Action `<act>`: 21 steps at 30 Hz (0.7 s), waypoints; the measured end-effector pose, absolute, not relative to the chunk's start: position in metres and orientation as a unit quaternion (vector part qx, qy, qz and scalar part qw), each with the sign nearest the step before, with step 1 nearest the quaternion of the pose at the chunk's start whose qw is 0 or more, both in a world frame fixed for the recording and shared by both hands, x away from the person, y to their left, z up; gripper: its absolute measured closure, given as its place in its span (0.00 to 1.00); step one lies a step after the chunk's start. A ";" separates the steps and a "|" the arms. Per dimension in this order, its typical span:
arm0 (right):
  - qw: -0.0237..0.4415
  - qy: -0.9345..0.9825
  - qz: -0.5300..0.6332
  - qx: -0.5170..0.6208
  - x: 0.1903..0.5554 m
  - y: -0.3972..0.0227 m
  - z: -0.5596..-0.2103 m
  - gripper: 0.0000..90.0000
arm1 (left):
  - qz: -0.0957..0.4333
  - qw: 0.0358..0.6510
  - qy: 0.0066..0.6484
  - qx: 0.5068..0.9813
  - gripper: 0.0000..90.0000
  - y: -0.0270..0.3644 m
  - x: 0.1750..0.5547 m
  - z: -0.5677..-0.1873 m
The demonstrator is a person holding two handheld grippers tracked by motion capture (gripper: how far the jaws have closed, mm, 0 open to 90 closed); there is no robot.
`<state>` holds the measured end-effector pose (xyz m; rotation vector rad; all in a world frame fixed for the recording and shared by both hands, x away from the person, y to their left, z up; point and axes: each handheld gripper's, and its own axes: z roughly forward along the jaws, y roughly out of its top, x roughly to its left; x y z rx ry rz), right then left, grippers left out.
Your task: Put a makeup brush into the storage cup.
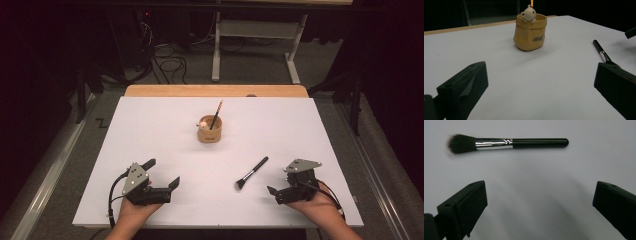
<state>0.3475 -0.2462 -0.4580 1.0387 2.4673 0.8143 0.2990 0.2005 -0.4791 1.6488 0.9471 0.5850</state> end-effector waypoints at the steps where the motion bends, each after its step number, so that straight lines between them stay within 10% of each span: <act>1: 0.166 0.869 0.288 0.367 0.348 -0.245 -0.458 0.00 | 0.246 0.545 0.400 0.695 0.00 0.201 0.299 -0.479; 21: 0.096 0.911 0.194 0.351 0.355 -0.240 -0.453 0.01 | 0.247 0.542 0.391 0.702 0.00 0.199 0.296 -0.478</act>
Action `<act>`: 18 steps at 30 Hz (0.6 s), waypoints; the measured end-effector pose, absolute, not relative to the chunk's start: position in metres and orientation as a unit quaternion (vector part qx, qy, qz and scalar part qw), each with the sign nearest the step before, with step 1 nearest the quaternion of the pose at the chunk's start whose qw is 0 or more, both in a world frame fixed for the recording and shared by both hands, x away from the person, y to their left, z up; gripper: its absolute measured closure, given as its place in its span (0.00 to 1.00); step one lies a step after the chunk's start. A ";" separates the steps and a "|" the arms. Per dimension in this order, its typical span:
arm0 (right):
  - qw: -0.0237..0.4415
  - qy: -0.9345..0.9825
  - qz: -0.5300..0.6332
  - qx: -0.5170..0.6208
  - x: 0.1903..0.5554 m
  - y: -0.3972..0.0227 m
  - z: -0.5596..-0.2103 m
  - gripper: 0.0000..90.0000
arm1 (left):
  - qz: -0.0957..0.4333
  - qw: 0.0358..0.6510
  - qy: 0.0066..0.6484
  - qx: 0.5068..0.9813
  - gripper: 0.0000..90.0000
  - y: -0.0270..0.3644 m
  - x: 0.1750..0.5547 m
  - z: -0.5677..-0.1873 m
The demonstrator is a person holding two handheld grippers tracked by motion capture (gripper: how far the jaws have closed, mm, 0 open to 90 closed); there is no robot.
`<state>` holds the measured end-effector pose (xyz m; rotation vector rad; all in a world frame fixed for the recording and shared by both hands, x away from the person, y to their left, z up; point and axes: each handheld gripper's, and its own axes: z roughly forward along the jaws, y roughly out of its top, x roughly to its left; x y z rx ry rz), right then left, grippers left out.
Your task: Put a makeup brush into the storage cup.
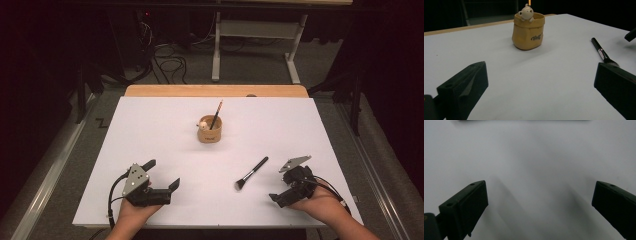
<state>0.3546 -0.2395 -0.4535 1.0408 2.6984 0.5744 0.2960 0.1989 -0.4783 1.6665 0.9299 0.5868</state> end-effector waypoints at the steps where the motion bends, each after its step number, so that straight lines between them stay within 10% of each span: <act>1: 0.095 0.912 0.187 0.351 0.355 -0.240 -0.454 0.01 | 0.247 0.541 0.391 0.702 0.00 0.199 0.296 -0.478; 18: 0.070 0.936 0.122 0.323 0.369 -0.229 -0.443 0.05 | 0.244 0.540 0.395 0.702 0.00 0.197 0.295 -0.479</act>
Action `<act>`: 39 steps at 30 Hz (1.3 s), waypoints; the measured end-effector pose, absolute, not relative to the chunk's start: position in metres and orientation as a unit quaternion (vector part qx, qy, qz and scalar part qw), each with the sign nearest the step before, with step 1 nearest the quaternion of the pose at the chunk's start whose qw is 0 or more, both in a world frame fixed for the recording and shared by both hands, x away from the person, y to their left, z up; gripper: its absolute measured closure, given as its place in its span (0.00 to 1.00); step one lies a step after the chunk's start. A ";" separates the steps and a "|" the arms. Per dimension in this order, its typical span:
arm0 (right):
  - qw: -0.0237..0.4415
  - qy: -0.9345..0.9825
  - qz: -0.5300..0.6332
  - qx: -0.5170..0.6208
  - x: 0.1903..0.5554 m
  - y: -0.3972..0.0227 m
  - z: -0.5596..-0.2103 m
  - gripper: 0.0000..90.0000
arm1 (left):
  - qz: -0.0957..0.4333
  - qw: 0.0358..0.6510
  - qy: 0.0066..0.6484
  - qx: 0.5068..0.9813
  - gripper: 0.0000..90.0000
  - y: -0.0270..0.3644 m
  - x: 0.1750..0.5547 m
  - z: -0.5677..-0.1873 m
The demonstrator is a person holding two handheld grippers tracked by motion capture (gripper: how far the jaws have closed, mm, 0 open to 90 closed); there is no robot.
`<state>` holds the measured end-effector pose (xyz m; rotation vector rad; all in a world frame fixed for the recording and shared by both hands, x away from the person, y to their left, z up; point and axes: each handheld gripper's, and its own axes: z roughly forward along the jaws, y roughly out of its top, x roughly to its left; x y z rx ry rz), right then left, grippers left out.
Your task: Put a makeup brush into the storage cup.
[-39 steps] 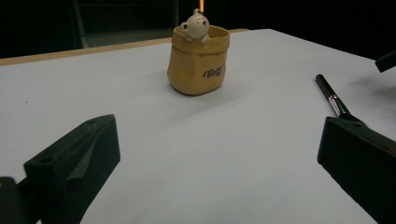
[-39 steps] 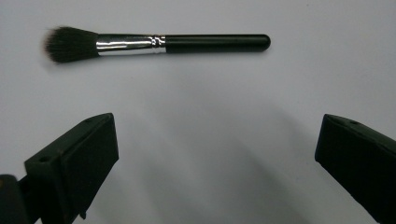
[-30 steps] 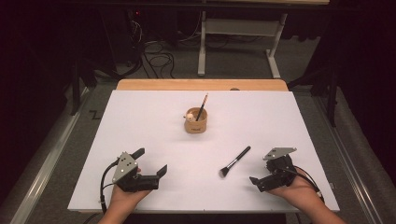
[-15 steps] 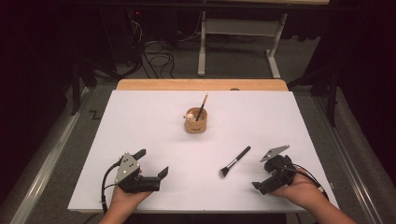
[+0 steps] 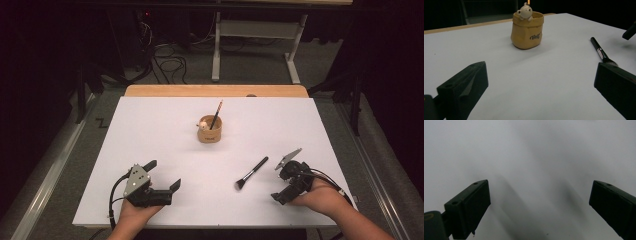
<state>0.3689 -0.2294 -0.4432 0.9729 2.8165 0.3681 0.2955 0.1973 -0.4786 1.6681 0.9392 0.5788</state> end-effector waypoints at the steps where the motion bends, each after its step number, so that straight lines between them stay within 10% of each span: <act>1: 0.072 0.937 0.121 0.321 0.370 -0.228 -0.443 0.05 | 0.242 0.541 0.396 0.702 0.00 0.198 0.296 -0.479; 39: 0.087 0.970 0.096 0.206 0.424 -0.157 -0.445 0.12 | 0.241 0.547 0.399 0.695 0.00 0.201 0.294 -0.477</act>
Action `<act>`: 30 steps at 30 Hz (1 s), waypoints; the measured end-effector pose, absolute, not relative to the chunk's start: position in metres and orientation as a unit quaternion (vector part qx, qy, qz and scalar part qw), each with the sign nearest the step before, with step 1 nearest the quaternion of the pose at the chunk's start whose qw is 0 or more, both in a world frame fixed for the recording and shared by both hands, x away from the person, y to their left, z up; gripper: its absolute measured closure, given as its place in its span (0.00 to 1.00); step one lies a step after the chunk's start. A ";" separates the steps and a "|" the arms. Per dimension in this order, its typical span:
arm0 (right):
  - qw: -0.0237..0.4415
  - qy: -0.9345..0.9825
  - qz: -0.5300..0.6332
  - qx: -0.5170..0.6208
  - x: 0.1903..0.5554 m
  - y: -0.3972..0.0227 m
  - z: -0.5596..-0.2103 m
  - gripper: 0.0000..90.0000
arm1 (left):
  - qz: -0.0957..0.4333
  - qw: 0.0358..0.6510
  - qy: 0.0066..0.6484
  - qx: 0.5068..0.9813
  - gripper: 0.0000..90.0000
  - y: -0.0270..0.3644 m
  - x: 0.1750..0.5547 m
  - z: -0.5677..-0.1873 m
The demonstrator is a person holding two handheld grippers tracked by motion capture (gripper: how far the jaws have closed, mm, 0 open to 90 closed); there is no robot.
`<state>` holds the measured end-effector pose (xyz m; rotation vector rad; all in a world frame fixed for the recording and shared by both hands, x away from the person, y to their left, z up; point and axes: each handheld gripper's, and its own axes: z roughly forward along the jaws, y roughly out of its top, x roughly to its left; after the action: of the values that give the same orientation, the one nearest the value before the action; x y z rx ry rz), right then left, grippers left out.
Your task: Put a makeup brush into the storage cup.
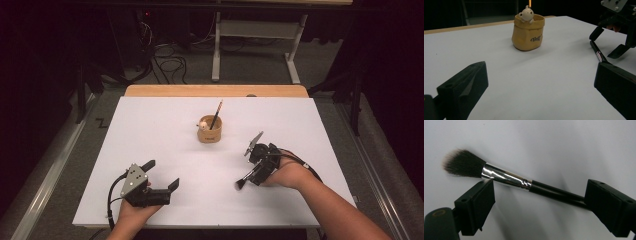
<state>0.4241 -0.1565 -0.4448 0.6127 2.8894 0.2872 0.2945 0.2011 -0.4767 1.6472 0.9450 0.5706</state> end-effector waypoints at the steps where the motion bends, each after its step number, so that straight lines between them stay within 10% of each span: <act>1: 0.087 0.970 0.097 0.205 0.424 -0.156 -0.445 0.12 | 0.240 0.548 0.399 0.694 0.00 0.201 0.294 -0.477; 30: 0.074 0.975 0.091 0.190 0.429 -0.153 -0.451 0.34 | 0.236 0.552 0.403 0.691 0.00 0.204 0.295 -0.476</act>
<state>0.4295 -0.1529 -0.4512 0.5695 2.9265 0.2721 0.2951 0.2042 -0.4763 1.6337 0.9543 0.5577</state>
